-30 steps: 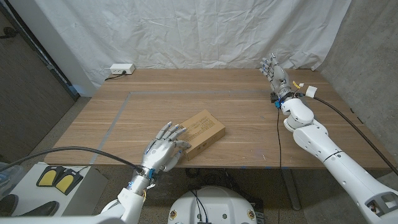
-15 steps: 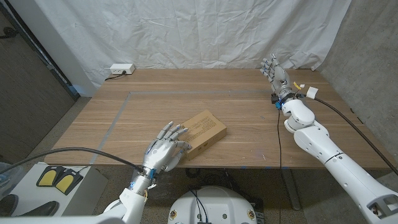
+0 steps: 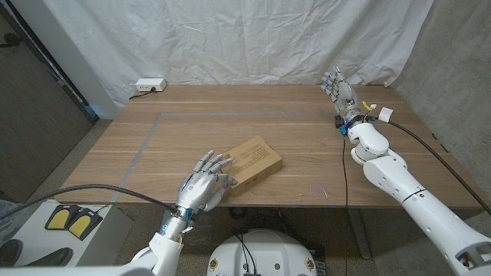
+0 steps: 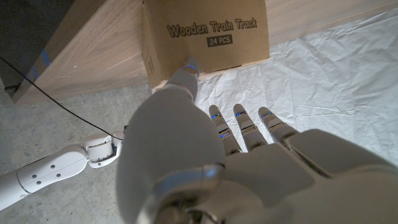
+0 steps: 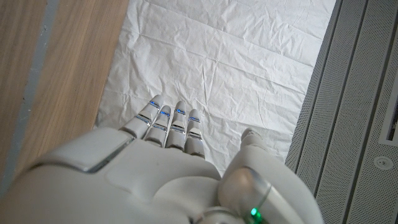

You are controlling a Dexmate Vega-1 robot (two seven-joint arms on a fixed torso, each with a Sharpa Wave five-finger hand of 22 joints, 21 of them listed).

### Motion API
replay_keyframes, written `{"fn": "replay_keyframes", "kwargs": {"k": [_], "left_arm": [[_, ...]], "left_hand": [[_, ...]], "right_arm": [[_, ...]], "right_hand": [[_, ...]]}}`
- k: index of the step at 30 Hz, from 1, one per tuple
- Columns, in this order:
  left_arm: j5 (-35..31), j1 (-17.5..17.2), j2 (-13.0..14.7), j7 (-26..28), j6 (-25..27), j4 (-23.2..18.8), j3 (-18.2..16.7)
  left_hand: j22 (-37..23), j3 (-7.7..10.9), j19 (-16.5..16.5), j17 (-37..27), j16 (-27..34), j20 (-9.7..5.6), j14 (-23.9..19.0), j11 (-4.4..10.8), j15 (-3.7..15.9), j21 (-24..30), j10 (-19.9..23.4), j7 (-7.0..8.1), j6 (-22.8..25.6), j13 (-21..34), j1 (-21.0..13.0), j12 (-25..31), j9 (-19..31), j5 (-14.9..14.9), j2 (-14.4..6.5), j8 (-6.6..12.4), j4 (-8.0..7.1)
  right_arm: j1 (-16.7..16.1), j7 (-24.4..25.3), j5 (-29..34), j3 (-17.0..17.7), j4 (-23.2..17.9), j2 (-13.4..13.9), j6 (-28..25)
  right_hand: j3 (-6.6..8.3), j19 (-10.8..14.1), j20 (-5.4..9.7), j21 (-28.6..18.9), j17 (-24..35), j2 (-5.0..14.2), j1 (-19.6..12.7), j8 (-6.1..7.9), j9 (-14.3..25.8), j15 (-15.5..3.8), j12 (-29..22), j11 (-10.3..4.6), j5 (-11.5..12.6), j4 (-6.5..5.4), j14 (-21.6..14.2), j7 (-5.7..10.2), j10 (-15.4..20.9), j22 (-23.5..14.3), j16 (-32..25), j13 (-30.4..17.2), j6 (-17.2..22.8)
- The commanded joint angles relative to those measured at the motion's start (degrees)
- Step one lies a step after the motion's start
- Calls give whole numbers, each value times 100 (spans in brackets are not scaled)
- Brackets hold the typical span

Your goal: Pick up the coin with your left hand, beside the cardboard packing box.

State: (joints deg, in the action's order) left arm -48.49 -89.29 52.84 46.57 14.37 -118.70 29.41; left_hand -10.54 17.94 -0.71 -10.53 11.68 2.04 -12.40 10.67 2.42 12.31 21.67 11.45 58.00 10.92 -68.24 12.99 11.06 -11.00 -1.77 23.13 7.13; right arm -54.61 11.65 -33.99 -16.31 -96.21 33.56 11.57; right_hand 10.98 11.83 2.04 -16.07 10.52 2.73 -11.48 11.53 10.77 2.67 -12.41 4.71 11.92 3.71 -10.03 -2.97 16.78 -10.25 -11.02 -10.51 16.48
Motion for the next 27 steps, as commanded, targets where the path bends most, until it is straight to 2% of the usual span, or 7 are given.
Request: {"fn": "replay_keyframes", "kwargs": {"k": [1, 5, 7, 10, 18, 27], "left_arm": [[98, 99, -119, 243, -172, 178, 71], [106, 110, -161, 250, -125, 175, 74], [120, 119, -149, 241, -141, 175, 74], [130, 127, -238, 385, -147, 234, 89], [238, 118, -222, 421, -234, 236, 60], [441, 56, -339, 693, -396, 316, 9]], "left_hand": [[-8, 33, -74, -32, 32, 2, -115, 30, 798, 26, 135, -767, 870, 11, -15, 46, -20, 17, -51, 70, -5], [-9, 33, -98, -32, 37, 4, -168, 32, 800, 30, 225, -770, 941, 11, -1, 56, -25, 18, -46, 77, -11], [-9, 32, -113, -31, 29, -11, -191, 27, 800, 29, 274, -886, 1068, 11, 16, 50, -25, 17, -46, 109, -21], [-9, 32, -119, -31, 36, -17, -234, 43, 805, 28, 330, -905, 1064, 11, 25, 56, -25, 14, -44, 97, -26], [-9, 37, -173, -32, 49, -54, -320, 78, 818, 40, 494, -902, 1082, 15, 45, 84, -20, 3, -47, 85, -37], [-9, 49, -192, -35, 50, -54, -371, 74, 816, 39, 542, -909, 1087, 18, 55, 71, -18, -5, -58, 73, -43]], "right_arm": [[-31, 45, 37, -1, -96, 36, -80], [-24, 48, 47, -6, -106, 37, -89], [-24, 53, 52, -7, -116, 41, -100], [-19, 51, 57, -11, -120, 49, -117], [-6, 48, 67, -21, -118, 48, -130], [-32, 85, 99, -17, -206, 66, -148]], "right_hand": [[-11, 47, 40, 25, 16, -32, -16, -11, 29, -7, -4, 0, 34, -2, -65, -9, 62, -31, 13, -18, 46], [-12, 48, 44, 30, 16, -32, -16, -9, 29, -7, -3, -4, 34, -1, -66, -5, 61, -31, 13, -18, 50], [-12, 49, 44, 32, 15, -32, -16, -8, 30, -3, -2, -6, 34, 0, -66, -9, 60, -32, 13, -19, 54], [-14, 51, 43, 37, 15, -32, -16, -7, 30, -6, -2, -5, 35, 1, -64, -5, 60, -32, 14, -19, 56], [-17, 55, 42, 48, 15, -32, -15, -6, 30, -5, -1, 1, 36, 4, -62, -11, 60, -32, 15, -19, 62], [-22, 63, 41, 60, 16, -32, -13, -6, 30, -10, 2, -5, 37, 6, -70, -12, 57, -33, 12, -19, 64]]}}
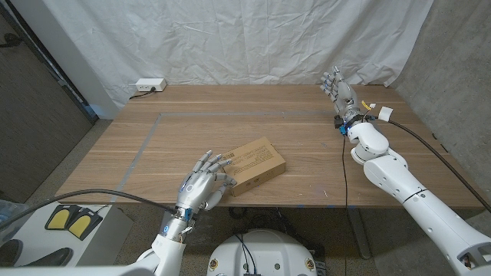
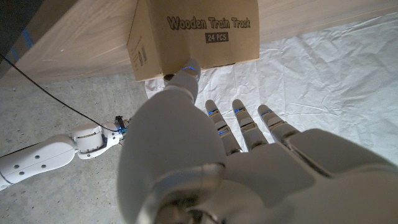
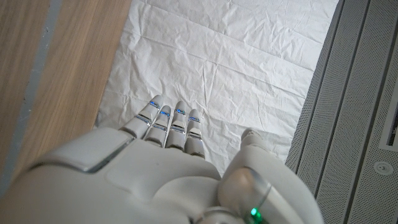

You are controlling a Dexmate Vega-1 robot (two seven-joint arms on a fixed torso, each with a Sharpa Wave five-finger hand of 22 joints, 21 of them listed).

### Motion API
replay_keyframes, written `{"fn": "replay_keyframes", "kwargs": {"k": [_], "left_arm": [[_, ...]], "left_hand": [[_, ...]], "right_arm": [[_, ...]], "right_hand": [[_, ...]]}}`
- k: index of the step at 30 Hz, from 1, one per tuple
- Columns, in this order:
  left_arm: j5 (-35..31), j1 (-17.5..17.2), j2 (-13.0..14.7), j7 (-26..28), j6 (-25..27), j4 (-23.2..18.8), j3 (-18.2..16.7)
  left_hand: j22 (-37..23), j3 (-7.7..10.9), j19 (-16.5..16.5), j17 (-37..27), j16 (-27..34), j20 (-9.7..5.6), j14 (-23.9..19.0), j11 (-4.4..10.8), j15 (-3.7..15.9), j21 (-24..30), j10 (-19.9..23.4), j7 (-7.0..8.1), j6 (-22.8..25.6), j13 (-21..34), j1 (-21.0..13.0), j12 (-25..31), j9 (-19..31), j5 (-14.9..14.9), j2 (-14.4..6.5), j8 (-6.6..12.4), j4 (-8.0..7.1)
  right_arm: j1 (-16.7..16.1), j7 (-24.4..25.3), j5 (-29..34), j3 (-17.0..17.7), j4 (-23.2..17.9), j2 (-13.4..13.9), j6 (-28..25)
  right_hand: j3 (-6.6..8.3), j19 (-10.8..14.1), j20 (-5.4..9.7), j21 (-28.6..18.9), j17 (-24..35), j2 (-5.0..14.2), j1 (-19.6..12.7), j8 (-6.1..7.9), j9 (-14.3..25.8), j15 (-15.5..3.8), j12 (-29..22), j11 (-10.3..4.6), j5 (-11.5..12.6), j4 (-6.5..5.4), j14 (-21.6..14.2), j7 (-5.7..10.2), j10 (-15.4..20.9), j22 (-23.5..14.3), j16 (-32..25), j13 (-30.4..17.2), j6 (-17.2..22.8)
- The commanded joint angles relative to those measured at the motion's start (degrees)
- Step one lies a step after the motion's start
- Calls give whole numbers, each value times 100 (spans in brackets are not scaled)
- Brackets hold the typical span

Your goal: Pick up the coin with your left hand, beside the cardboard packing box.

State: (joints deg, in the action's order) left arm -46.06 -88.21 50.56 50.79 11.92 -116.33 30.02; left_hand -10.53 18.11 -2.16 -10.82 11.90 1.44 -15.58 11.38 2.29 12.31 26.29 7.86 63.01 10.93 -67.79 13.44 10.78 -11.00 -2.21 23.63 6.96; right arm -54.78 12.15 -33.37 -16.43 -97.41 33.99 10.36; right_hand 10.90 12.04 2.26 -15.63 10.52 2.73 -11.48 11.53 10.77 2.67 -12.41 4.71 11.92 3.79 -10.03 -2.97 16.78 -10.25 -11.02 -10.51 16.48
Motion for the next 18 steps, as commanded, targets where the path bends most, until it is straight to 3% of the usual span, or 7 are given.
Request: {"fn": "replay_keyframes", "kwargs": {"k": [1, 18], "left_arm": [[212, -58, -120, 300, -170, 89, -58], [338, -76, -417, 806, -350, 322, -70]], "left_hand": [[-10, 34, -50, -6, 27, 9, -55, 8, 830, 40, 88, -547, 583, 17, 10, 25, 11, -5, -15, 20, -26], [-11, 65, -119, -8, 29, 24, -160, 8, 788, 50, 225, -577, 587, 22, 24, 12, 30, -7, -22, 10, -26]], "right_arm": [[-22, 43, 44, -3, -104, 30, -33], [-138, 138, 103, 49, -335, 101, -93]], "right_hand": [[-14, 42, 19, 16, 16, -32, -13, -7, 30, -10, 1, -7, 37, -2, -67, -9, 58, -33, 13, -19, 63], [-20, 51, 20, 36, 16, -29, -10, -9, 30, -12, 1, -6, 38, 1, -70, -11, 63, -34, 14, -19, 61]]}}
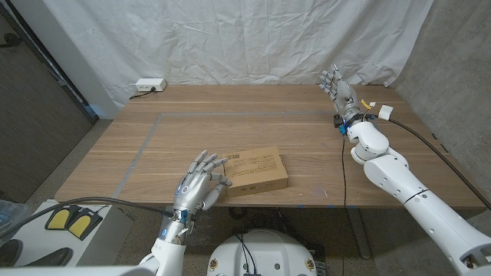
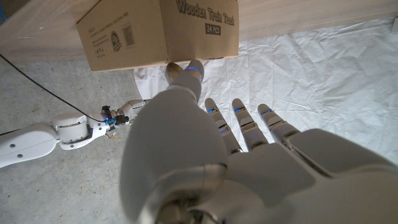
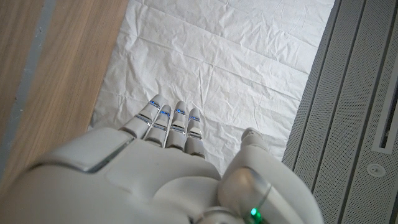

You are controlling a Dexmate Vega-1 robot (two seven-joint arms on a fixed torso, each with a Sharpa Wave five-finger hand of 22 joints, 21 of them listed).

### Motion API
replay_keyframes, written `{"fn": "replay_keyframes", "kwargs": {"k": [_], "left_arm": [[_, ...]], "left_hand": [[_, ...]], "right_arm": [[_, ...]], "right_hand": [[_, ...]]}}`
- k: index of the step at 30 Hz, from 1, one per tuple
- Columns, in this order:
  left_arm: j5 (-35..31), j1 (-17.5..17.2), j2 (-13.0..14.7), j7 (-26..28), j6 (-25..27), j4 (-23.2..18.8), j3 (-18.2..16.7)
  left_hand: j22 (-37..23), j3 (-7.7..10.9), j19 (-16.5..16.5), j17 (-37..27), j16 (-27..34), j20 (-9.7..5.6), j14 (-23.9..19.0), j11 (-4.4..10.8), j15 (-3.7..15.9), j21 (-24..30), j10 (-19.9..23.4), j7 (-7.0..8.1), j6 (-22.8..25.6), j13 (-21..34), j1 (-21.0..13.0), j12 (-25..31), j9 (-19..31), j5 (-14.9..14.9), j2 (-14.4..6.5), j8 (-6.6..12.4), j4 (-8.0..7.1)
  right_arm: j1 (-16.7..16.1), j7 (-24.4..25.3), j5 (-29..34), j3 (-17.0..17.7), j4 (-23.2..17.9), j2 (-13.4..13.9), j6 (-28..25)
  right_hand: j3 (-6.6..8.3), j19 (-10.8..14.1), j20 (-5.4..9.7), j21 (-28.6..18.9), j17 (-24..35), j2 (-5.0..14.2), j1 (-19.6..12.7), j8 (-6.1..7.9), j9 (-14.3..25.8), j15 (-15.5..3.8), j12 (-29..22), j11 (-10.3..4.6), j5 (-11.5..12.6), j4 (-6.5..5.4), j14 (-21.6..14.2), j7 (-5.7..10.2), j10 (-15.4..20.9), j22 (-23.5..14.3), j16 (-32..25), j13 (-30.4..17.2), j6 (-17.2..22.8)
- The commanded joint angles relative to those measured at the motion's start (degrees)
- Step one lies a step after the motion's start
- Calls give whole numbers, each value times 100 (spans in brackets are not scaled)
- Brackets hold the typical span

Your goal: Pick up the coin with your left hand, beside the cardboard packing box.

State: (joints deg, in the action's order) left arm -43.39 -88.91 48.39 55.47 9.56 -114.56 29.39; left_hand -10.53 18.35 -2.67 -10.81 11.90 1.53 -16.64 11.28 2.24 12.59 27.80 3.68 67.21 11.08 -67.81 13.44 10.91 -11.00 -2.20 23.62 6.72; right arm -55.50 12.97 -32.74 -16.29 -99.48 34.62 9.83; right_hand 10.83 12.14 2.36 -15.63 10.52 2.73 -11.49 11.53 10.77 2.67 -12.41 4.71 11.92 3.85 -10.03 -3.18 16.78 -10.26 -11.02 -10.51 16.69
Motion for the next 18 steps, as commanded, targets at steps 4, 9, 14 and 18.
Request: {"fn": "replay_keyframes", "kwargs": {"k": [4, 9, 14, 18], "left_arm": [[103, 9, -275, 456, -172, 197, 0], [205, 4, -406, 604, -234, 234, -13], [227, -9, -454, 611, -155, 145, -78], [202, 4, -449, 578, -138, 125, -86]], "left_hand": [[-12, 50, -94, -9, 33, 20, -90, 17, 781, 28, 125, -166, 166, 8, 29, 15, 34, -8, -26, 19, -1], [-13, 61, -120, -9, 41, 17, -140, -10, 762, 33, 180, -173, 169, 9, 29, 17, 42, -8, -25, 23, 3], [-14, 70, -147, -9, 40, 25, -162, -11, 759, 40, 224, -193, 178, 11, 31, 18, 50, -8, -25, 32, 6], [-14, 78, -157, -9, 38, 43, -179, -28, 741, 40, 242, -208, 170, 12, 33, 12, 60, -8, -25, 35, 7]], "right_arm": [[-80, 53, 49, 38, -145, 47, -39], [-106, 48, 46, 56, -166, 60, -34], [-124, 27, 24, 83, -155, 67, -9], [-123, 8, 17, 88, -131, 67, 6]], "right_hand": [[-15, 46, 9, 38, 16, -29, -9, -9, 30, -14, 2, -6, 39, -5, -70, 6, 62, -34, 14, -19, 41], [-16, 51, 11, 42, 16, -28, -9, -8, 30, -15, 2, -8, 39, -4, -70, 8, 63, -34, 14, -19, 43], [-17, 51, 10, 49, 16, -27, -9, -9, 30, -14, -1, -2, 40, -3, -72, 8, 71, -34, 14, -19, 41], [-18, 53, 10, 53, 16, -26, -10, -8, 30, -21, 0, -5, 40, -2, -71, 9, 70, -34, 14, -19, 45]]}}
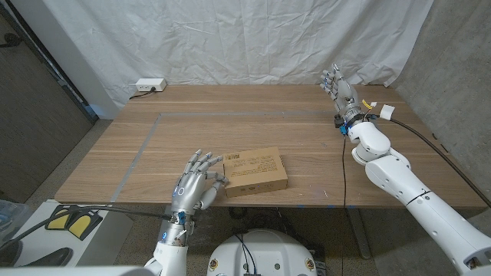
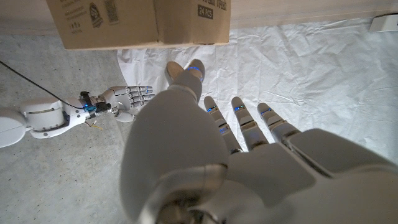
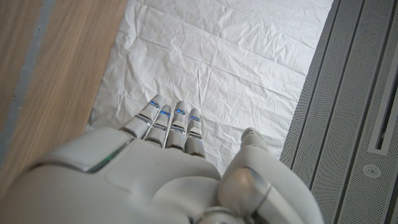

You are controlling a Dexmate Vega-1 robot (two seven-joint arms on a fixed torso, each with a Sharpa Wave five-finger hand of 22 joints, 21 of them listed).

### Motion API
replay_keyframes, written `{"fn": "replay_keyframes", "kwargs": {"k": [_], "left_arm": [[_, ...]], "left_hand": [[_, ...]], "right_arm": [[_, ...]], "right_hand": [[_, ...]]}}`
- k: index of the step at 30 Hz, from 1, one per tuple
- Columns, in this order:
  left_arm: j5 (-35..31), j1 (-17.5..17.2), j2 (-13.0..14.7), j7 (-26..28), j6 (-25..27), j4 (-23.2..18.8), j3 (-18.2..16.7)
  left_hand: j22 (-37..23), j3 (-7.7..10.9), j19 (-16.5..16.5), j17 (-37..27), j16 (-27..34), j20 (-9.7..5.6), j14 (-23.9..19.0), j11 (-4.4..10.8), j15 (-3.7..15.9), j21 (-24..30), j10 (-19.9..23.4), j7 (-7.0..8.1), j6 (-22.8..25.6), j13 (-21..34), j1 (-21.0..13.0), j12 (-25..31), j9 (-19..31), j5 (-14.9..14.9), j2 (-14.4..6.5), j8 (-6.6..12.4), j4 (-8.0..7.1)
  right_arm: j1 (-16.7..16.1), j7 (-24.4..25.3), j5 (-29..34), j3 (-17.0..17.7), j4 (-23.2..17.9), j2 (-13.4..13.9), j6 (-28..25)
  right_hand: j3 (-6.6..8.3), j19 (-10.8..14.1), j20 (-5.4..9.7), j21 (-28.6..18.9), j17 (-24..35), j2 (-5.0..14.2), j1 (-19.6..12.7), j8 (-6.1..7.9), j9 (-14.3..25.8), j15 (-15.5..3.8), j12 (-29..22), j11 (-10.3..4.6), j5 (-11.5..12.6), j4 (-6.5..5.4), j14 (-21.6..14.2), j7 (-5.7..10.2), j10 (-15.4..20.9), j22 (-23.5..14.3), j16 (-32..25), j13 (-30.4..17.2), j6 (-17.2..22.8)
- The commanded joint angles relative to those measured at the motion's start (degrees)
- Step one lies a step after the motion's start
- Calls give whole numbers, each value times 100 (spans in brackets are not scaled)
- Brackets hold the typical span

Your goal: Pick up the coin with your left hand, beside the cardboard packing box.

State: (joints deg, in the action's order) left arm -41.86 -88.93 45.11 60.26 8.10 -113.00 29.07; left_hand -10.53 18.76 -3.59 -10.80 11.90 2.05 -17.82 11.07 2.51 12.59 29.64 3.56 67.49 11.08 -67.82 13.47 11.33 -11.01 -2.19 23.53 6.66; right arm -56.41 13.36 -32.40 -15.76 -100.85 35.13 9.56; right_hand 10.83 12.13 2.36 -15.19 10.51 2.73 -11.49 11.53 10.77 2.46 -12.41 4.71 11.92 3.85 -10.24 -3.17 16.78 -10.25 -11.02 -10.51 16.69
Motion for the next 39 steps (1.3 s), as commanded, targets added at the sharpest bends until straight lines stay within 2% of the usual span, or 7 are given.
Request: {"fn": "replay_keyframes", "kwargs": {"k": [1, 20, 32, 39], "left_arm": [[23, 11, -138, 95, 57, -36, -57], [107, 18, 17, -342, 221, -364, -308], [-98, -217, 152, -577, 516, -840, -513], [-160, -360, 156, -577, 602, -960, -631]], "left_hand": [[-14, 39, -68, -10, 40, -8, -69, -7, 709, 41, 58, -190, 138, 12, 33, 8, 20, -8, -26, 45, 14], [-17, 74, -94, -12, 18, 2, -102, -6, 689, 36, 106, -175, 130, 16, 49, -32, 44, -7, -29, 66, 16], [-18, 99, -100, -12, 1, 2, -112, -13, 677, 28, 113, -190, 126, 19, 57, -63, 43, -5, -27, 71, 21], [-18, 108, -100, -12, -6, 3, -116, -3, 680, 24, 130, -180, 117, 19, 65, -70, 45, -3, -25, 73, 21]], "right_arm": [[-36, -30, -17, 41, 21, 11, 47], [-20, 7, -21, 97, 66, 4, 71], [-91, 18, -55, 180, 59, 5, 161], [-143, 23, -71, 214, 31, 16, 186]], "right_hand": [[-18, 55, 10, 9, 16, -26, -10, -8, 30, 1, -1, -5, 40, -2, -51, 11, 71, -34, 14, -19, 44], [-21, 66, 10, 27, 15, -20, -13, -12, 30, 11, 4, -10, 41, 4, -57, 14, 65, -35, 13, -19, 36], [-24, 73, 10, 40, 15, -18, -13, -10, 30, 4, 4, -4, 42, 7, -54, 16, 66, -36, 15, -19, 43], [-25, 75, 9, 47, 15, -16, -14, -11, 30, 9, 4, 0, 42, 9, -54, 8, 69, -36, 16, -19, 43]]}}
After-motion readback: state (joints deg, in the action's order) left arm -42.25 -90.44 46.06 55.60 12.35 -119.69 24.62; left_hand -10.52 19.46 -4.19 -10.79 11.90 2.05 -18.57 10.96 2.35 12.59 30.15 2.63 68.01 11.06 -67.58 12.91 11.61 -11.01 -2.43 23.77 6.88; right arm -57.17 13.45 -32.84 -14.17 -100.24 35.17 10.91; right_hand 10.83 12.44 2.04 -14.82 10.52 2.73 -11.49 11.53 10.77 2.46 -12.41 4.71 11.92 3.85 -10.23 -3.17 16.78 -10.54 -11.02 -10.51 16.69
